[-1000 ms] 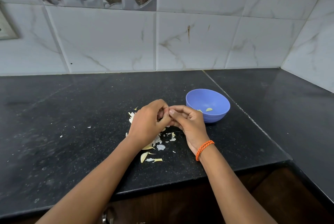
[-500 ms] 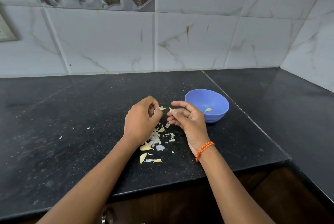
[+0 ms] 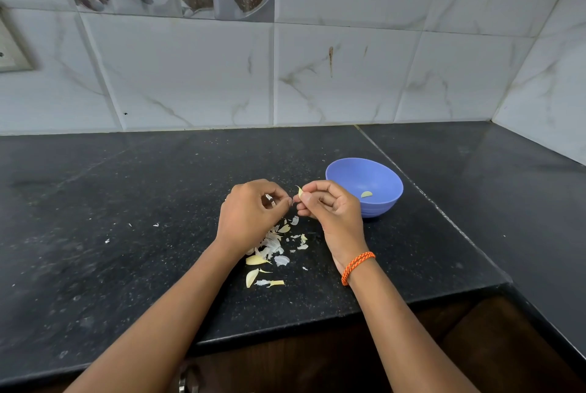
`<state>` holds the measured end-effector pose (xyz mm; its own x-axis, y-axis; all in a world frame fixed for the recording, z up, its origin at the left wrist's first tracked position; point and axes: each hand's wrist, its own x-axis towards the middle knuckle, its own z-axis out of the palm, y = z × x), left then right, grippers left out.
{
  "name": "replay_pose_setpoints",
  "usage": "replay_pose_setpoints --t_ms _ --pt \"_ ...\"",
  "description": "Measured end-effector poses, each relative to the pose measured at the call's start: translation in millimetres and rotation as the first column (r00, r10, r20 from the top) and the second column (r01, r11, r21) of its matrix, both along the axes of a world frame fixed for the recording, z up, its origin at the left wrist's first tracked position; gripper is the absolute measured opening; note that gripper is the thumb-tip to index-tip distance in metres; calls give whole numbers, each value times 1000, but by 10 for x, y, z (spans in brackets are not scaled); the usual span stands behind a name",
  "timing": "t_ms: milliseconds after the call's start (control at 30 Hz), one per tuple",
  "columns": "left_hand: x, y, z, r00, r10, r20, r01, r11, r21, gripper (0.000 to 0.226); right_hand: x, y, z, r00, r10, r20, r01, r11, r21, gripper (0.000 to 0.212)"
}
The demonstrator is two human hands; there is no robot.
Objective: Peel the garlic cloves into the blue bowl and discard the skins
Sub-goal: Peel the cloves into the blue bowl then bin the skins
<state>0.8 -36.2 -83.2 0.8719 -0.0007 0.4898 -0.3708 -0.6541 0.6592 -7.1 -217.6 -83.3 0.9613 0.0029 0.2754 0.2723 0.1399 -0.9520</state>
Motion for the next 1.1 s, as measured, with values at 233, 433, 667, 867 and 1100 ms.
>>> replay_pose_setpoints --t_ms 233,433,667,867,1100 --pt "26 20 -7 995 -69 -67 61 991 -117 21 -5 -11 7 998 -56 -8 55 998 -22 6" --pt "9 13 61 958 -258 -122 190 895 -404 7 -9 -17 5 997 -72 23 73 995 -61 8" --pt "6 11 54 946 -298 -130 214 871 -442 9 -15 -9 -1 996 -41 75 51 989 -140 10" --pt "0 7 43 927 -345 -145 237 841 -486 12 -7 -4 -28 993 -36 113 52 988 -142 8" --pt "34 5 9 933 -338 -126 238 839 -489 12 5 13 -34 987 -63 148 90 979 -183 11"
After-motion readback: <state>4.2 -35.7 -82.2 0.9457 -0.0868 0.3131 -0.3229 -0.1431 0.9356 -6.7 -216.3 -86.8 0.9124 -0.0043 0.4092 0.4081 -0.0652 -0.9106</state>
